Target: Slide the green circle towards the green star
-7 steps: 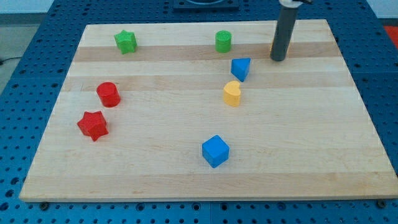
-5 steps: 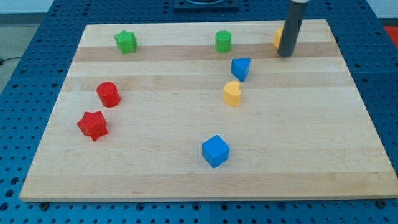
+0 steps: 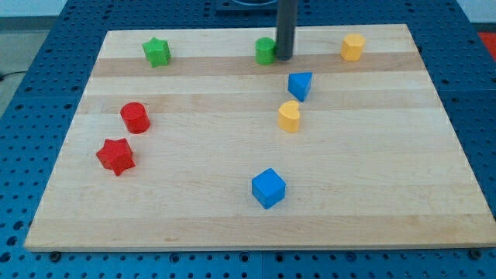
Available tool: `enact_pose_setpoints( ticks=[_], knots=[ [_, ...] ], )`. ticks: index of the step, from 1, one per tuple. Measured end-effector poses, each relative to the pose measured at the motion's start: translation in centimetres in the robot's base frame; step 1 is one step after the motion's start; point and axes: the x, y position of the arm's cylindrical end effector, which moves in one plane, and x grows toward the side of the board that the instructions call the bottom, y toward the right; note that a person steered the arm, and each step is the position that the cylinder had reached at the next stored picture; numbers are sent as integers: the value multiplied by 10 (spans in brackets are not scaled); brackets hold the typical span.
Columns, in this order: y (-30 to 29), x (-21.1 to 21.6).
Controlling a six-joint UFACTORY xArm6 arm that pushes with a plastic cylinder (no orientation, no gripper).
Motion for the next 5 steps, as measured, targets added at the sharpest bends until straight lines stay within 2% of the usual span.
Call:
enact_pose_setpoints(
  ticks=[1, 2, 5],
  knots=[
    [-12, -1],
    [12, -1],
    [18, 12]
  ],
)
